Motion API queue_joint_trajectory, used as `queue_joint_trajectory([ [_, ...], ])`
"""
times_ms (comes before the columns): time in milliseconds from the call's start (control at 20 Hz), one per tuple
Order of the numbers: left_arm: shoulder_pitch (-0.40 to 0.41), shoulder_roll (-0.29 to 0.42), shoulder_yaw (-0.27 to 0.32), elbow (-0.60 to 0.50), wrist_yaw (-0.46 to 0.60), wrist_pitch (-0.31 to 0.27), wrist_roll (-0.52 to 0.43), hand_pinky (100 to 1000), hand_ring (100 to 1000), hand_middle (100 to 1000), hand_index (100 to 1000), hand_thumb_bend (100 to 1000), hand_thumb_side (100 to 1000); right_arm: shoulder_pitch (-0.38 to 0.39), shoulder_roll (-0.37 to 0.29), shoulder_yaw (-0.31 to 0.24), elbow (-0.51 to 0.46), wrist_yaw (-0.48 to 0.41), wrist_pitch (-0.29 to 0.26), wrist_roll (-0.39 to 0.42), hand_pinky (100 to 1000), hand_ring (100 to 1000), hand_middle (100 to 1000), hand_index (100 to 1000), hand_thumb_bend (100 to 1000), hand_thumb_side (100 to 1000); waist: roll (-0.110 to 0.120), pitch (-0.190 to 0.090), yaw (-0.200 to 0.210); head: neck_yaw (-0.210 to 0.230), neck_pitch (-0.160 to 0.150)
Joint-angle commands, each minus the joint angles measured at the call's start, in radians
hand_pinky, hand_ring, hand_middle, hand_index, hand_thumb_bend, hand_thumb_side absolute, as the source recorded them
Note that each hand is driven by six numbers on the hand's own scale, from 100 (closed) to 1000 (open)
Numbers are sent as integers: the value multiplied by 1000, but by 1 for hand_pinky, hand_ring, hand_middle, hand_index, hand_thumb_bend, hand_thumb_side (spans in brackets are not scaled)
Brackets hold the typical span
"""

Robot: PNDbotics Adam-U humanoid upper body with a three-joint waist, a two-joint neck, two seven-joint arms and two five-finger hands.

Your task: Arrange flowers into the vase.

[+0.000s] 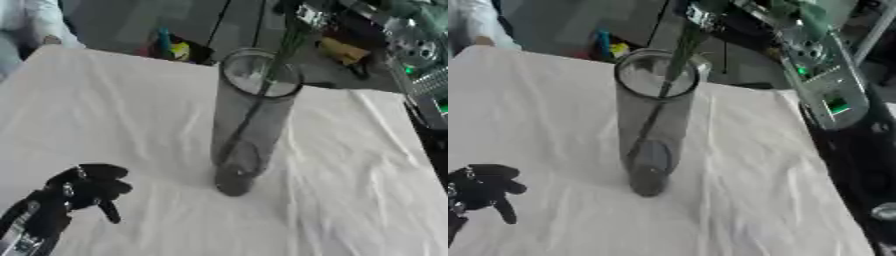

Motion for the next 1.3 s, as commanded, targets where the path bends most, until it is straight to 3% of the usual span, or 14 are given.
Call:
queue_joint_trajectory([
  [50, -3, 6, 3, -18, -3, 1, -5, 492, 745, 781, 727, 100, 1000, -10, -42, -16, -5, 13, -20, 14, 710, 1000, 755, 809, 100, 1000, 7, -13, -2, 4, -7],
  [650, -2, 5, 4, -18, -7, 2, -11, 493, 746, 783, 726, 100, 1000, 10, -53, -20, 1, 29, -82, 53, 729, 1000, 786, 851, 100, 1000, 9, -11, -7, 7, -9],
  [1300, 0, 4, 1, -18, -10, 3, -21, 493, 748, 785, 726, 100, 1000, -22, -51, -14, 7, -25, -111, 37, 760, 1000, 808, 881, 100, 1000, 9, -11, -9, 3, -10],
])
